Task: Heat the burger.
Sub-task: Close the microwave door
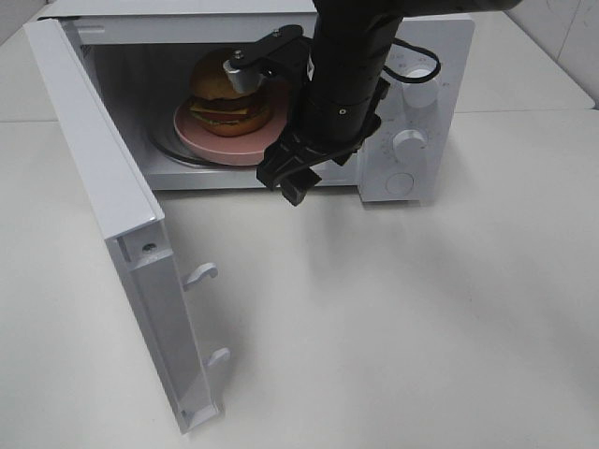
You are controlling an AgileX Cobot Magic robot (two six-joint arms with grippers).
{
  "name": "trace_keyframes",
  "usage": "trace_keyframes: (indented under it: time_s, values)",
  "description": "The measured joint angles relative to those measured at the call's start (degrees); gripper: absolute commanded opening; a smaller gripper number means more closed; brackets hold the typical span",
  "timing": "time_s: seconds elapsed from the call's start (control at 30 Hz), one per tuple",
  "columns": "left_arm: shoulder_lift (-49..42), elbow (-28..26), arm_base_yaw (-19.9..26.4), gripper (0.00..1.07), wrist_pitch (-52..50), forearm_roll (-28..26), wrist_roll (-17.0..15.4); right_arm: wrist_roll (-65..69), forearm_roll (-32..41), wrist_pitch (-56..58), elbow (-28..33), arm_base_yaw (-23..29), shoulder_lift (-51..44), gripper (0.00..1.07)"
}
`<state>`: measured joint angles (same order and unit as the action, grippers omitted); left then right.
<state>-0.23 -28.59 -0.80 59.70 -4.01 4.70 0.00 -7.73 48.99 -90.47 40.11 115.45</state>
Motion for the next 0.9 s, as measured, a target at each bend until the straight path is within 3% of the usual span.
trace_keyframes:
  time_s: [0.3, 0.73, 0.8, 0.9]
  values:
    - [0.0, 0.0, 0.0, 0.0, 0.0, 0.0, 0.0, 6.19, 1.89, 11.06, -0.06, -4.64, -0.34, 0.69]
    - [0.0, 0.0, 0.0, 0.0, 0.0, 0.0, 0.0, 6.99, 3.09, 11.57, 5.61, -9.91, -10.31, 0.69]
    - [0.0, 0.0, 0.0, 0.0, 0.0, 0.0, 0.0, 6.99, 3.09, 11.63, 8.65, -13.58, -14.95, 0.69]
    - [0.0, 0.0, 0.0, 0.0, 0.0, 0.0, 0.0, 6.99, 3.09, 11.63, 9.34, -14.78, -16.1, 0.69]
